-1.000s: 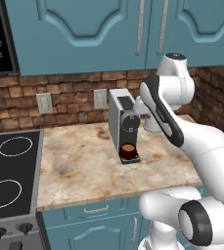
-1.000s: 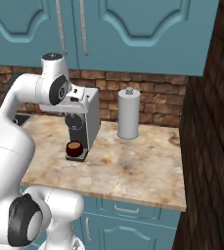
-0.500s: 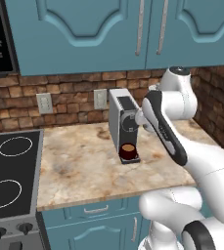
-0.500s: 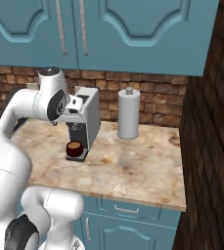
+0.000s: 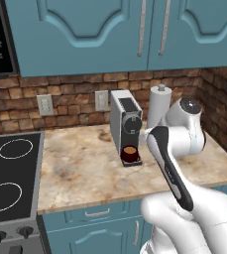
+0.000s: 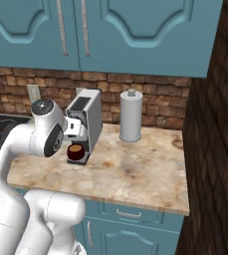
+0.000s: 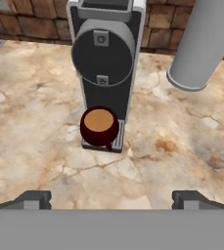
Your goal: Pick up the brewed coffee from the coffee machine and place it next to the breakfast plate on the dining counter.
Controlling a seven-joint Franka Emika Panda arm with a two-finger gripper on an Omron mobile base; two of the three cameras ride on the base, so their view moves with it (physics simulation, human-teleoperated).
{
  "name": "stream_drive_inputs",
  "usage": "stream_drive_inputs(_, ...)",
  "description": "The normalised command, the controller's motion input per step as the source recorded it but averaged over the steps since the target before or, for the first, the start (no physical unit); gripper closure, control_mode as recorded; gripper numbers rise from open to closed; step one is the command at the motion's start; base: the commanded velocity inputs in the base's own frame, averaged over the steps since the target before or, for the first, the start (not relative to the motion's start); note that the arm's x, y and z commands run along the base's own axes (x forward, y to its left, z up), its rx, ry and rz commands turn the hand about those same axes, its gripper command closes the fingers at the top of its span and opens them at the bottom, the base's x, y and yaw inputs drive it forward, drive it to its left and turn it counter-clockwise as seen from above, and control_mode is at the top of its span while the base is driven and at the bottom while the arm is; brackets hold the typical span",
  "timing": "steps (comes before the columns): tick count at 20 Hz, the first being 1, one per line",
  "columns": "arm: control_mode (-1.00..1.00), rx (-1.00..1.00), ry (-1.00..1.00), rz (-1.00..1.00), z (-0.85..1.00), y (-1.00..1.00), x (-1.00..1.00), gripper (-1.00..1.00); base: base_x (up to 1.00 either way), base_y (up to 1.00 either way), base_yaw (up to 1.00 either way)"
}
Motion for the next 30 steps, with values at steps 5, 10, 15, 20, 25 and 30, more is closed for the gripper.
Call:
stream_drive_inputs(5, -1.00, 0.00, -0.04, 0.06, -0.42, 0.00, -0.02, -1.00, 0.00, 0.00, 0.00)
stream_drive_inputs(10, -1.00, 0.00, 0.24, 0.09, -0.24, 0.00, 0.00, -1.00, 0.00, 0.00, 0.00)
stream_drive_inputs(15, -1.00, 0.00, 0.26, 0.09, -0.23, 0.00, 0.12, -1.00, 0.00, 0.00, 0.00)
stream_drive_inputs(20, -1.00, 0.00, 0.03, 0.07, -0.25, 0.00, 0.18, -1.00, 0.00, 0.00, 0.00)
stream_drive_inputs(25, -1.00, 0.00, -0.05, 0.09, -0.33, 0.00, 0.11, -1.00, 0.00, 0.00, 0.00)
stream_drive_inputs(30, -1.00, 0.00, -0.08, 0.09, -0.30, 0.00, 0.11, -1.00, 0.00, 0.00, 0.00)
